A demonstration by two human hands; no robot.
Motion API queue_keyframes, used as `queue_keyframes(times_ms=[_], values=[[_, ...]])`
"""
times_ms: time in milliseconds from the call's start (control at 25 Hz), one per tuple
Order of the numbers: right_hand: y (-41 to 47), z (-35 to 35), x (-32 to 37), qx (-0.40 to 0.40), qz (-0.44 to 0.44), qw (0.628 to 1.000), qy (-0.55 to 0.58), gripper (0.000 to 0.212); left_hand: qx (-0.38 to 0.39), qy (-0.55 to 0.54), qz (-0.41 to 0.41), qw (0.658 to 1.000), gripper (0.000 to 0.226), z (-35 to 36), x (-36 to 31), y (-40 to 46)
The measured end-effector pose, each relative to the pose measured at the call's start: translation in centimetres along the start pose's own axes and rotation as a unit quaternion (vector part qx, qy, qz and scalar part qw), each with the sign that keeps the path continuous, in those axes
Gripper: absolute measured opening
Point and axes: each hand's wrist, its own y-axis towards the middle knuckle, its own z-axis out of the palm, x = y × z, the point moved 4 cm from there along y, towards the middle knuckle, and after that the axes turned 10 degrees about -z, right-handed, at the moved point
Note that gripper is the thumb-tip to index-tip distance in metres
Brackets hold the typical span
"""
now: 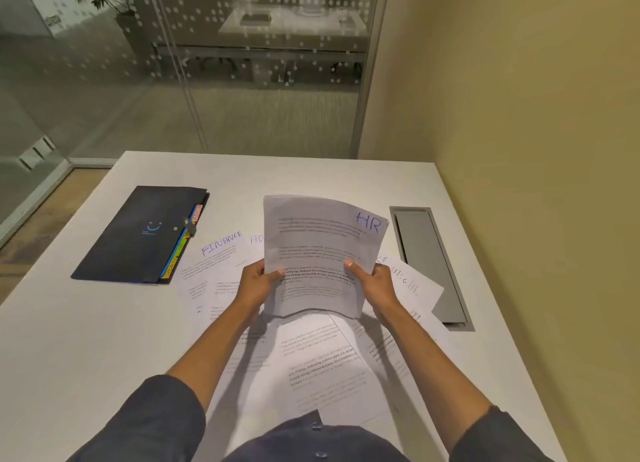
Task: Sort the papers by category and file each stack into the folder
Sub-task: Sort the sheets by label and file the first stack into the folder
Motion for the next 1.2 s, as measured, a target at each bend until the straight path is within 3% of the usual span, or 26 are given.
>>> queue_keyframes(times_ms=[360,560,720,920,1200], values=[[-1.8,-0.5,2.3,0.018,-0.065,0.998,-0.01,0.026,0.0,-0.005,0.021,1.0,0.025,0.3,0.3,-1.6],[-1.6,-1.2,4.1,-0.007,-0.092,0.996,-0.022,0.009,0.019,-0.021,0.048,0.998,0.015,0.8,-1.3,-2.2],[-1.4,-1.4,5.3,-0.02,-0.121,0.992,-0.028,0.015,0.023,-0.035,0.078,0.996,0.014,0.9,-2.6,-2.6],[-1.6,-1.2,4.1,0.015,-0.106,0.994,-0.033,0.019,0.032,-0.02,0.055,0.998,0.015,1.1,-1.6,-2.6],[-1.9,-1.8,2.9,0.006,-0.112,0.993,-0.036,0.018,0.023,-0.017,0.056,0.998,0.016,0.6,-0.9,-2.3]])
